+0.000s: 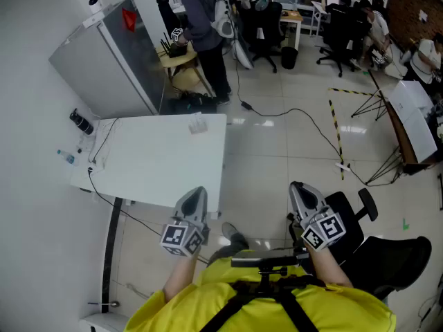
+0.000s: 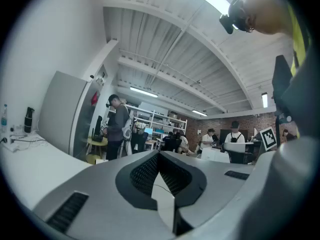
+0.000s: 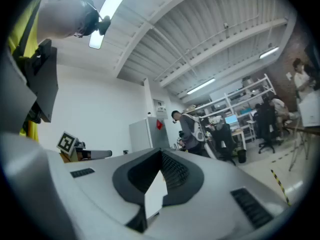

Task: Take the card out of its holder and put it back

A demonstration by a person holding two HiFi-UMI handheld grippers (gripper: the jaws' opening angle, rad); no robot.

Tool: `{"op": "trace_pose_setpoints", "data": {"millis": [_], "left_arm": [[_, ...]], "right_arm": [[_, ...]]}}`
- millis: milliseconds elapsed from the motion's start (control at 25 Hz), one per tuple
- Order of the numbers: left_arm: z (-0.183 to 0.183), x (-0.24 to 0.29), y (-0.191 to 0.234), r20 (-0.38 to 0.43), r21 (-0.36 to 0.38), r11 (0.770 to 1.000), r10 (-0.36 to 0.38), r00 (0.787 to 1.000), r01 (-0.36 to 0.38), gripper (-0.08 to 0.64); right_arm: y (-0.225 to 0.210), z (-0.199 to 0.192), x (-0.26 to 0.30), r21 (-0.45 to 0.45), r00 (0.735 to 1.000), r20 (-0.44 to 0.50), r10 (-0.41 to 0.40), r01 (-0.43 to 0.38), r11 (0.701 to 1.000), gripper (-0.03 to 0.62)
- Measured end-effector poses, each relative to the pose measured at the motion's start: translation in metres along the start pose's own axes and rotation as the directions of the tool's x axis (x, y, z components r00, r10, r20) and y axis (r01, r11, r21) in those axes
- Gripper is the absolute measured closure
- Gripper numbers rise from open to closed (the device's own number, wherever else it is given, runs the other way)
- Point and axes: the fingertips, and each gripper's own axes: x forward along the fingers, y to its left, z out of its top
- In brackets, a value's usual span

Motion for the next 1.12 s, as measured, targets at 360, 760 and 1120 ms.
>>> {"op": "trace_pose_setpoints", "data": {"millis": [360, 760, 1120], "left_arm": [[0.034, 0.091, 0.125, -0.017, 0.013, 0.999, 0.053, 0.998, -0.053, 0.559], [0.018, 0.162, 0.201, -0.092, -0.028, 0.987, 0.154, 0.984, -0.157, 0.558], [-0.035, 0.176, 0.257, -0.207, -0.077, 0.944, 0.299, 0.931, -0.32, 0.558]], "right_arm": [[-0.026, 0.014, 0.199, -0.033, 0.98, -0.037, 0.194, -0.195, 0.98, 0.584], [-0.062, -0.084, 0.361, 0.094, 0.794, -0.262, 0.549, -0.545, 0.833, 0.523], [-0.116, -0.212, 0.515, 0.201, 0.639, -0.436, 0.634, -0.618, 0.76, 0.523]]}}
